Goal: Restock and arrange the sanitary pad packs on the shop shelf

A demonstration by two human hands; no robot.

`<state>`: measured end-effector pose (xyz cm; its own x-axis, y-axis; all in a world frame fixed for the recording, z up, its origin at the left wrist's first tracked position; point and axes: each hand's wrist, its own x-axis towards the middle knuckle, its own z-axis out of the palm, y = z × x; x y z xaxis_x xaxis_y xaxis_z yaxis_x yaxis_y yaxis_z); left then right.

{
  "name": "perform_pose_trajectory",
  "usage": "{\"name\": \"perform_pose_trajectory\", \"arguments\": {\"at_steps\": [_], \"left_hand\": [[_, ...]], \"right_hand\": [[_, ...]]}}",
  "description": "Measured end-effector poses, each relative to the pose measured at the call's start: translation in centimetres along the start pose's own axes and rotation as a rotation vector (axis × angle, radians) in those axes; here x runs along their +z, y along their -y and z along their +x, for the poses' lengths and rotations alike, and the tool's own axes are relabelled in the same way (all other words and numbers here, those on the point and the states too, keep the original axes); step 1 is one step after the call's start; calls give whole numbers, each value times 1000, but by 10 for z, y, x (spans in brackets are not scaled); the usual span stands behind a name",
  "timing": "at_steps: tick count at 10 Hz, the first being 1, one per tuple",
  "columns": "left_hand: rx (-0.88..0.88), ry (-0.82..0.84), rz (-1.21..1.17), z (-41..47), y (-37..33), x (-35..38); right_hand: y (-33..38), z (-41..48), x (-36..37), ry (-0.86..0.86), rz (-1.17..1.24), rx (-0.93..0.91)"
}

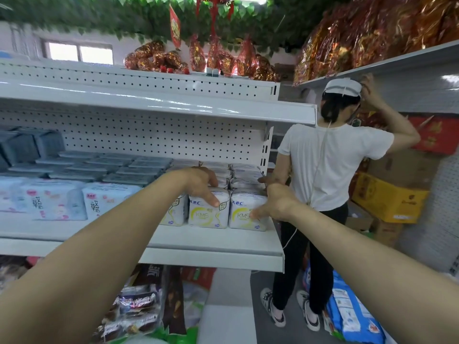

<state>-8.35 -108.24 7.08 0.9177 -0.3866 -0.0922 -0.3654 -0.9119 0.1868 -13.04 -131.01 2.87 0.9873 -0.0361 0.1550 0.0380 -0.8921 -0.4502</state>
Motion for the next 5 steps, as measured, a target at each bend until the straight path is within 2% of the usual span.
{"name": "perform_pose_trajectory", "arguments": {"at_steps": [3,5], "left_hand": [[25,-114,-108,-14,3,15],[48,-181,-126,-28,27,19]], "right_hand": [[13,-12,9,-63,-126,58],[25,-17,14,-28,-157,124]]}}
